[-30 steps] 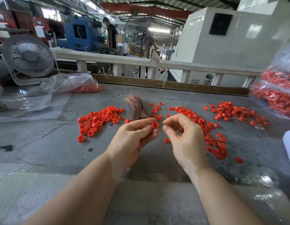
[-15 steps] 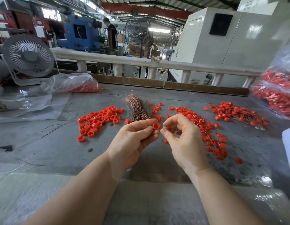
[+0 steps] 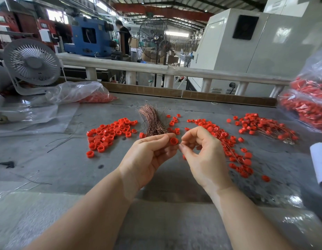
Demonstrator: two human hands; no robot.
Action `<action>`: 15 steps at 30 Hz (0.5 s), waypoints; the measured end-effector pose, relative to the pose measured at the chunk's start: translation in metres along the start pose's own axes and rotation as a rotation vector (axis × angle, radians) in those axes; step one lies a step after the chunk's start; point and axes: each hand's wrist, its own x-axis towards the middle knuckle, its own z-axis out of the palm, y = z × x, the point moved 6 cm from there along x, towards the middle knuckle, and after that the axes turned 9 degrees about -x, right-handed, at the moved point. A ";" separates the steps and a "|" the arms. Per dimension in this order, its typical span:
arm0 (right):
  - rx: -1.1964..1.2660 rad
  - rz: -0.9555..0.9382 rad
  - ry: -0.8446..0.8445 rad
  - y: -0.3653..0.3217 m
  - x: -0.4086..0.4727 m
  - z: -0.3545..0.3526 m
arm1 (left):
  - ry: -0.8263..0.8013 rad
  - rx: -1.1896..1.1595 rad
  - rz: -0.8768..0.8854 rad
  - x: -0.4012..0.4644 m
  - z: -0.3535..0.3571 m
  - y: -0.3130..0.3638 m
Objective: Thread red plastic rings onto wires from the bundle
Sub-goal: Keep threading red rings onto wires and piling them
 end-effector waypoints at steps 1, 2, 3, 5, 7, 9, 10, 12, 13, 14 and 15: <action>-0.003 -0.001 0.000 0.000 0.000 0.000 | 0.004 0.001 0.002 0.000 0.000 0.000; -0.005 -0.002 -0.001 0.000 0.000 0.000 | 0.009 0.002 0.002 0.000 0.000 -0.001; -0.006 -0.003 -0.001 0.000 0.000 -0.001 | 0.014 0.003 0.001 0.000 -0.001 -0.001; -0.009 -0.003 0.000 -0.001 0.000 -0.001 | 0.020 0.003 0.000 0.000 -0.001 -0.001; -0.006 -0.001 0.000 -0.001 0.000 -0.001 | 0.022 0.000 -0.002 -0.001 -0.001 -0.001; -0.003 0.001 0.000 -0.001 0.000 -0.001 | 0.025 -0.004 -0.003 0.000 -0.001 -0.001; 0.001 0.004 0.000 -0.001 0.000 -0.001 | 0.026 -0.008 -0.004 0.000 -0.001 -0.001; 0.007 0.010 0.001 0.000 0.000 -0.001 | 0.031 -0.016 -0.003 -0.001 -0.001 -0.001; 0.006 0.011 0.002 0.000 0.000 -0.001 | 0.033 -0.018 -0.002 -0.001 -0.001 -0.001; 0.005 0.012 0.003 0.000 0.000 -0.001 | 0.035 -0.021 -0.002 -0.001 -0.001 -0.001; 0.008 0.013 0.003 0.000 0.000 -0.001 | 0.037 -0.023 -0.002 -0.001 -0.001 -0.001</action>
